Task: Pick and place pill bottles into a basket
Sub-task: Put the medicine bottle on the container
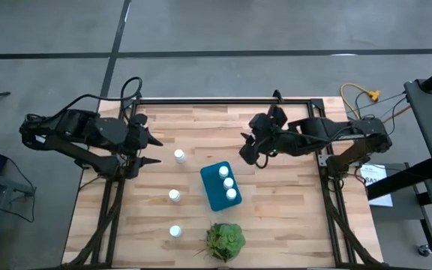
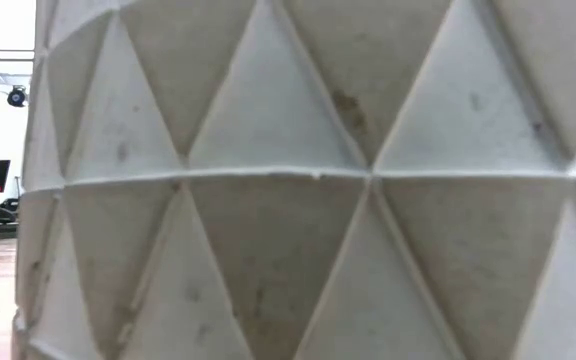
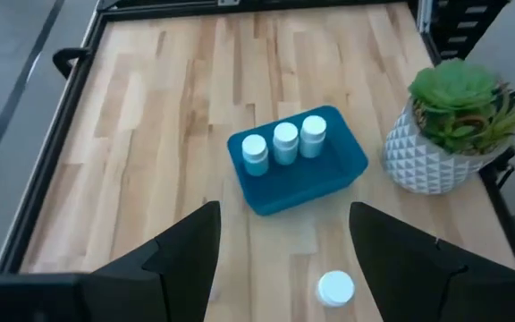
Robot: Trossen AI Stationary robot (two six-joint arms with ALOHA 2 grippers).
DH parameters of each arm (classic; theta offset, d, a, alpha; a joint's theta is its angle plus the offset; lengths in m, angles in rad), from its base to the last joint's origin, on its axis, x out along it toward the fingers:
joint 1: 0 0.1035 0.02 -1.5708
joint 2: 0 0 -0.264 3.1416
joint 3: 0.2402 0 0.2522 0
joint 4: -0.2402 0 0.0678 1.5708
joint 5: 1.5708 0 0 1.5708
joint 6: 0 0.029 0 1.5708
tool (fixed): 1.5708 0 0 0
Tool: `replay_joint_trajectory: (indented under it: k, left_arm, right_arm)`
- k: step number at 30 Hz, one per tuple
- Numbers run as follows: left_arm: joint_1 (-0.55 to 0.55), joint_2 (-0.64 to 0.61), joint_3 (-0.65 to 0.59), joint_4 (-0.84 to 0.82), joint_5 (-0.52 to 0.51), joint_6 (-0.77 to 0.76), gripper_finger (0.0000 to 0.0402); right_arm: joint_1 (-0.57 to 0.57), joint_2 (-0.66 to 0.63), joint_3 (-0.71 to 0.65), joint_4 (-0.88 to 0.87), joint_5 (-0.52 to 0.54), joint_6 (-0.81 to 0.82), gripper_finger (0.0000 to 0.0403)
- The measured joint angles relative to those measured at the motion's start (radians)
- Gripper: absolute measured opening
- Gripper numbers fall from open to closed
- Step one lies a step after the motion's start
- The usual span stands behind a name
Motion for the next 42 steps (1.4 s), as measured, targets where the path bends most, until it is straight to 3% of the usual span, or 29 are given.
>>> replay_joint_trajectory:
  k: [6,16,24,31,42]
  left_arm:
    - [0.038,0.0,0.0,-0.033,0.002,0.035,0.0238]
    - [0.086,0.039,-0.024,-0.039,0.013,0.144,0.0316]
    - [0.113,0.035,-0.196,-0.064,0.069,0.162,0.032]
    - [0.178,0.005,-0.346,0.033,0.086,0.166,0.032]
    - [0.372,0.094,-0.452,0.13,0.261,0.285,0.032]
  right_arm:
    - [0.0,-0.027,0.0,-0.001,0.031,-0.007,0.0179]
    - [0.0,-0.03,0.0,-0.002,0.03,-0.007,0.0176]
    - [0.001,-0.03,0.0,-0.002,0.029,-0.003,0.0174]
    - [0.001,-0.03,0.0,-0.002,0.027,-0.003,0.0173]
    - [0.0,-0.03,0.0,-0.001,0.027,-0.003,0.0169]
